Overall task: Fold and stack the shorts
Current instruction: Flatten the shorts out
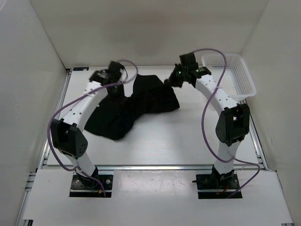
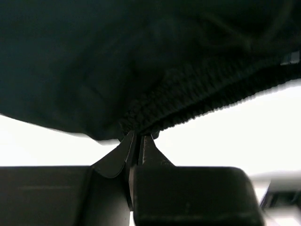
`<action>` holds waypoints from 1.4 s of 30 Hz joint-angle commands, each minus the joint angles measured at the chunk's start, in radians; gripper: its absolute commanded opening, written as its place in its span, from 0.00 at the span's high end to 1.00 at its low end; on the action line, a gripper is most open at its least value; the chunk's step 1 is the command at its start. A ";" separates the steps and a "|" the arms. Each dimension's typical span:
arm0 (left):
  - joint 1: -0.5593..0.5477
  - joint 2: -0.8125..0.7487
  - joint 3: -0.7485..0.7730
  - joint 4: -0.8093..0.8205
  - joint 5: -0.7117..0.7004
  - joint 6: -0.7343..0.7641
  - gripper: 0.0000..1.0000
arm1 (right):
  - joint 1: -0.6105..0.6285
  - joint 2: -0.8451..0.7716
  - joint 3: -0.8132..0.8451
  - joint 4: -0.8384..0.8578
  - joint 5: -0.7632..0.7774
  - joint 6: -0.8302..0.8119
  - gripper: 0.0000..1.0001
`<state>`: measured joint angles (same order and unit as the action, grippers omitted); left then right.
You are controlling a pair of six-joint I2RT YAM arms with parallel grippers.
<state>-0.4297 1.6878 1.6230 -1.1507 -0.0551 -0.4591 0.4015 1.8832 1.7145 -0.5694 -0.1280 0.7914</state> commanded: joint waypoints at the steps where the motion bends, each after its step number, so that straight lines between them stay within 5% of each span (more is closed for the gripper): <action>1: 0.136 -0.111 0.228 -0.159 -0.240 0.039 0.90 | 0.010 0.031 0.213 0.113 -0.120 -0.044 1.00; 5: 0.204 -0.152 0.635 -0.184 -0.324 0.076 0.90 | 0.010 0.176 0.532 0.337 -0.289 -0.017 1.00; 10: 0.168 -0.273 0.651 -0.009 -0.217 0.098 0.90 | 0.010 0.211 0.637 0.572 -0.352 0.051 1.00; 14: 0.035 -0.293 0.553 -0.009 -0.071 0.135 0.90 | -0.049 0.082 0.414 0.600 -0.378 -0.006 1.00; 17: -0.097 -0.347 0.297 0.081 0.087 0.146 0.90 | -0.133 -0.067 0.083 0.652 -0.401 -0.049 1.00; 23: -0.387 -0.286 -0.038 0.227 0.231 0.050 0.90 | -0.369 -0.334 -0.335 0.458 -0.301 -0.243 1.00; 25: -0.460 -0.148 -0.006 0.227 0.274 0.039 0.63 | -0.435 -0.346 -0.335 0.305 -0.248 -0.313 0.73; 26: -0.471 -0.101 0.024 0.197 0.274 0.039 0.48 | -0.449 -0.346 -0.335 0.277 -0.239 -0.323 0.45; 28: -0.471 0.011 0.134 0.111 0.189 0.028 0.40 | -0.458 -0.337 -0.326 0.259 -0.284 -0.324 0.34; 32: -0.362 0.050 0.196 0.063 0.130 0.005 0.40 | -0.382 -0.371 -0.326 0.223 -0.289 -0.313 0.31; 38: -0.120 -0.101 -0.048 0.063 0.087 -0.082 0.50 | -0.268 -0.476 -0.447 0.071 -0.214 -0.275 0.34; 41: -0.016 -0.181 -0.222 0.072 0.087 -0.120 0.50 | -0.224 -0.599 -0.626 -0.019 -0.130 -0.221 0.32; 42: 0.003 -0.198 -0.266 0.072 0.087 -0.130 0.44 | -0.213 -0.675 -0.674 -0.047 -0.099 -0.206 0.24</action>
<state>-0.4641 1.5650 1.4693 -1.0397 0.0429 -0.5301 0.1745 1.3212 1.1355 -0.4622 -0.3328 0.5365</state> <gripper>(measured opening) 0.546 0.739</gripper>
